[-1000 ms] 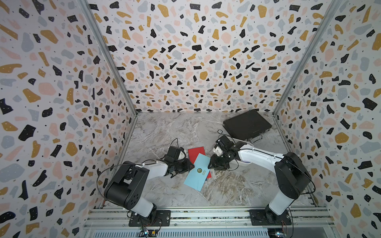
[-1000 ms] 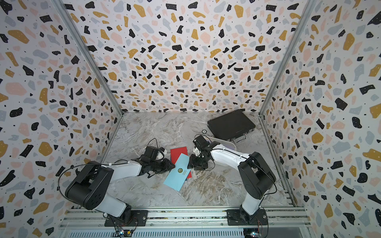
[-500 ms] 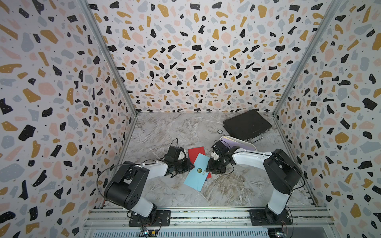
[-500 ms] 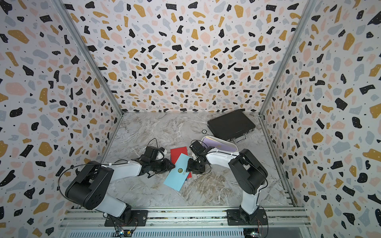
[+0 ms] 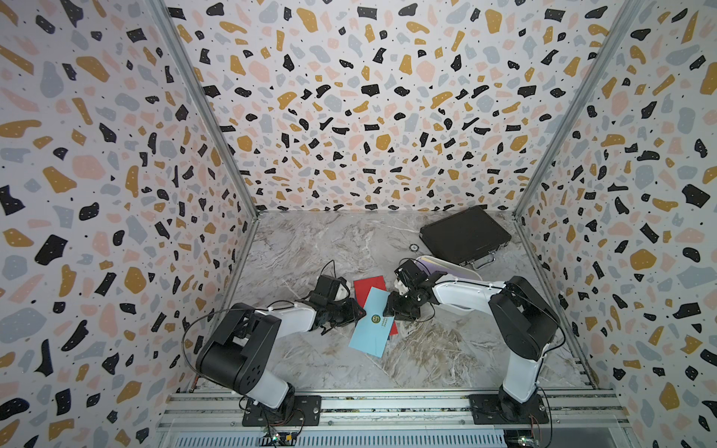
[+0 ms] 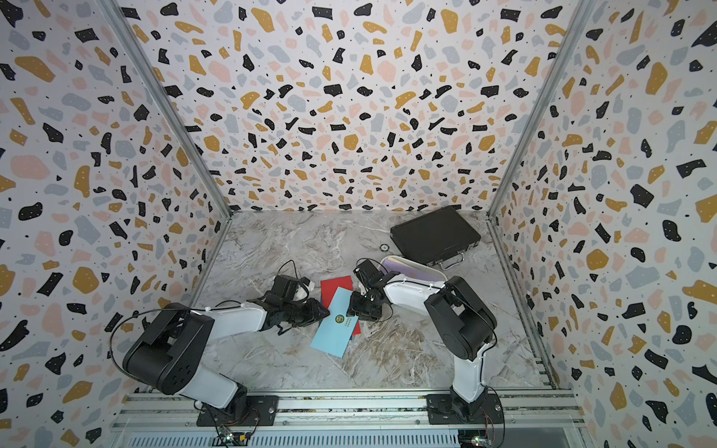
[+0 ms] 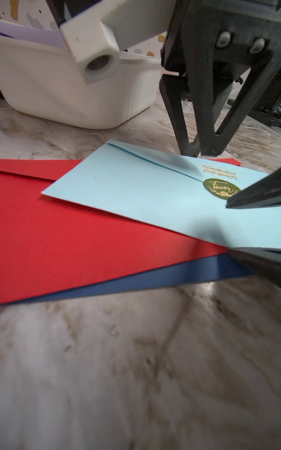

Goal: Put the sealed envelopes into the storage box
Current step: Pick up the envelope from the center of the board.

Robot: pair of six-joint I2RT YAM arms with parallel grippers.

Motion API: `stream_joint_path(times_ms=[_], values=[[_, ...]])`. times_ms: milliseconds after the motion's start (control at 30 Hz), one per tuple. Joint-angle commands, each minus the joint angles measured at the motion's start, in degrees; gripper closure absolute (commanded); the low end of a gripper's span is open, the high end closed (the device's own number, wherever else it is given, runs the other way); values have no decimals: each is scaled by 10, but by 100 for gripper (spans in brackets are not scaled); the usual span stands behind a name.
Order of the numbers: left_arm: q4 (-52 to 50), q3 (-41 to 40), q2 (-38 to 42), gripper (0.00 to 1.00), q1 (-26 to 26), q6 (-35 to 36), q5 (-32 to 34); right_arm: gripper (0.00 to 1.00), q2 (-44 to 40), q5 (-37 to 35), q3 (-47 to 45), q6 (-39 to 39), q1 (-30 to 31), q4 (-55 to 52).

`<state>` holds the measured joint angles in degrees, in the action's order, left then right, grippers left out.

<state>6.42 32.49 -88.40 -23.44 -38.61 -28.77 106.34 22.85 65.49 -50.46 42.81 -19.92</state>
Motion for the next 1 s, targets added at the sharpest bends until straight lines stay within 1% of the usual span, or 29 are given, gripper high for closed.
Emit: stream_joint_path(times_ms=[0, 300, 533, 633, 800, 900, 967], values=[[-35, -19, -19, 68, -3, 1, 17, 50, -13, -2, 26, 11, 1, -20], [-35, -17, -23, 68, -3, 1, 17, 50, -58, 3, 29, -5, 1, -17], [-34, -18, -22, 68, -3, 1, 17, 52, -83, 51, -17, -95, 2, 100], [-33, -18, -22, 68, -2, 0, 16, 53, -77, 55, -21, -104, 2, 111], [-32, -20, -20, 68, -2, 1, 17, 61, -55, 63, -26, -103, 7, 110], [-30, -22, -18, 68, -2, 0, 17, 71, -42, 82, -24, -99, 11, 120], [-29, -23, -17, 68, -2, 0, 17, 81, -37, 89, -23, -94, 12, 126]])
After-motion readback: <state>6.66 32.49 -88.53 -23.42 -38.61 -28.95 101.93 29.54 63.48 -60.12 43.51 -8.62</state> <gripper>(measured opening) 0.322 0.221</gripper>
